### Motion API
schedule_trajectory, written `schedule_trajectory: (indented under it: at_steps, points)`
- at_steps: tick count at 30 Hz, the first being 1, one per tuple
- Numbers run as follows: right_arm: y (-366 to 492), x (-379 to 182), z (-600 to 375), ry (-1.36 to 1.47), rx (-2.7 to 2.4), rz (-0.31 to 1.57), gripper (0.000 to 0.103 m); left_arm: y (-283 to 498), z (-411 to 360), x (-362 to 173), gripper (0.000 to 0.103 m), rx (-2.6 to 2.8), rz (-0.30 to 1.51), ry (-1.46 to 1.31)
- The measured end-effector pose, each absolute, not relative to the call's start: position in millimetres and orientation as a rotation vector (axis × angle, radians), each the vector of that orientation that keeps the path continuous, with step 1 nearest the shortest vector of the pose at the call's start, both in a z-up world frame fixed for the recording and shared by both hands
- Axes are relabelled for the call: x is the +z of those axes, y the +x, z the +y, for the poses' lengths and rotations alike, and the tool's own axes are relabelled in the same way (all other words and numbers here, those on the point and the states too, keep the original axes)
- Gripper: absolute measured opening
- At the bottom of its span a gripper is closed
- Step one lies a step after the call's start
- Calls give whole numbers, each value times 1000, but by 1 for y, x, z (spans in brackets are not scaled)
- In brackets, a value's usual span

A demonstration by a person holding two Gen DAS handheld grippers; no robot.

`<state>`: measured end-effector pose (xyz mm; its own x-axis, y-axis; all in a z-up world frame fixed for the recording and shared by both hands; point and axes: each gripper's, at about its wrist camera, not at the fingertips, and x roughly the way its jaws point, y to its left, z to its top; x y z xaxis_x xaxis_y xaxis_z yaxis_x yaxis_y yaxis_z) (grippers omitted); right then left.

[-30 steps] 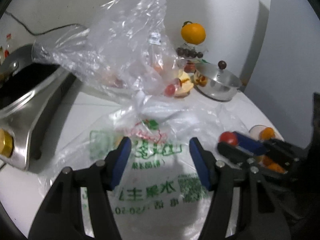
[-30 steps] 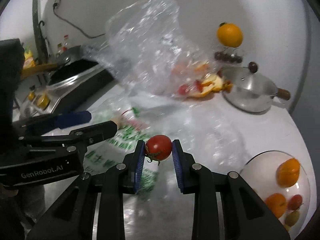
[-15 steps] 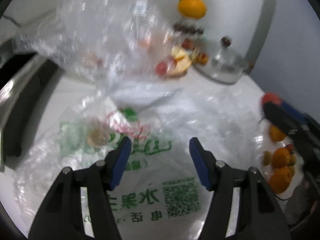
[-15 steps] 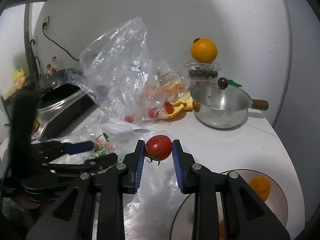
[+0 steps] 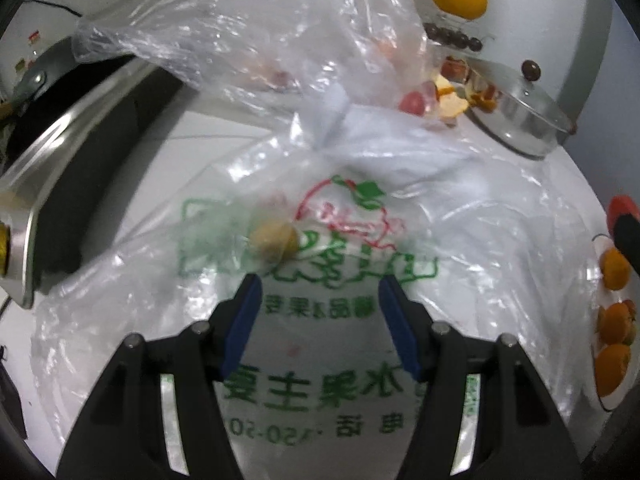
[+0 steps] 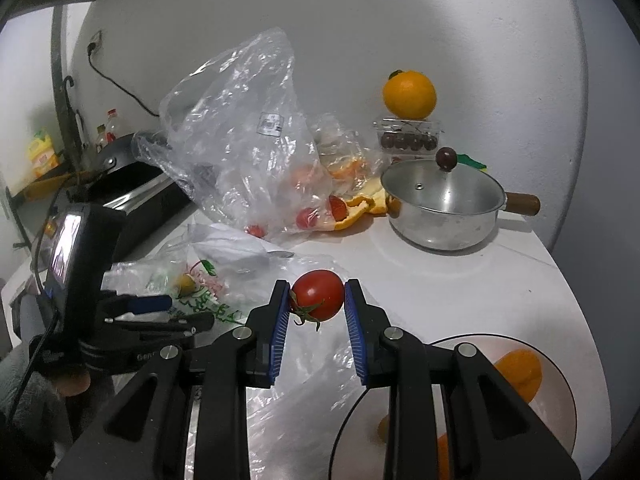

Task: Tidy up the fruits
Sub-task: 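Grasp a yellow fruit on the bag with the left tool while the right tool holds the tomato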

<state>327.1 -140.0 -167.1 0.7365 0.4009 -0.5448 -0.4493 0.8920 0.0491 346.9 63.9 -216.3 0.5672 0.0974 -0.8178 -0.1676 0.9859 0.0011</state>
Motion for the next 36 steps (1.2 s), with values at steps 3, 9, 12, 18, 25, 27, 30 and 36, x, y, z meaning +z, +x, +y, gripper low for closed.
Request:
schedule_trajectory:
  at_steps: [3,9,12,18,25,27,30,36]
  points:
    - [324,-168,-135,-95,478,579,30,350,68,-218,63,193,956,-46]
    - [325,-169,-132,-103,491,580,30,359,70,-216,63,185,930,-44]
    - [324,-171,-133,-103,493,580,30,365,72,-216,63,181,939,-88]
    - [325,-172,-136,-105,493,582,30,367,72,-217,63,146,931,-82]
    - [324,-174,-135,-114,498,585,30,372,64,-221,63,109,958,-27]
    - [324,-174,-135,-117,497,585,30,370,63,-219,63,86,947,-3]
    - [325,-173,-133,-125,504,589,30,364,59,-210,63,55,898,20]
    - [325,-175,-128,-126,510,598,30,369,53,-207,63,3,871,84]
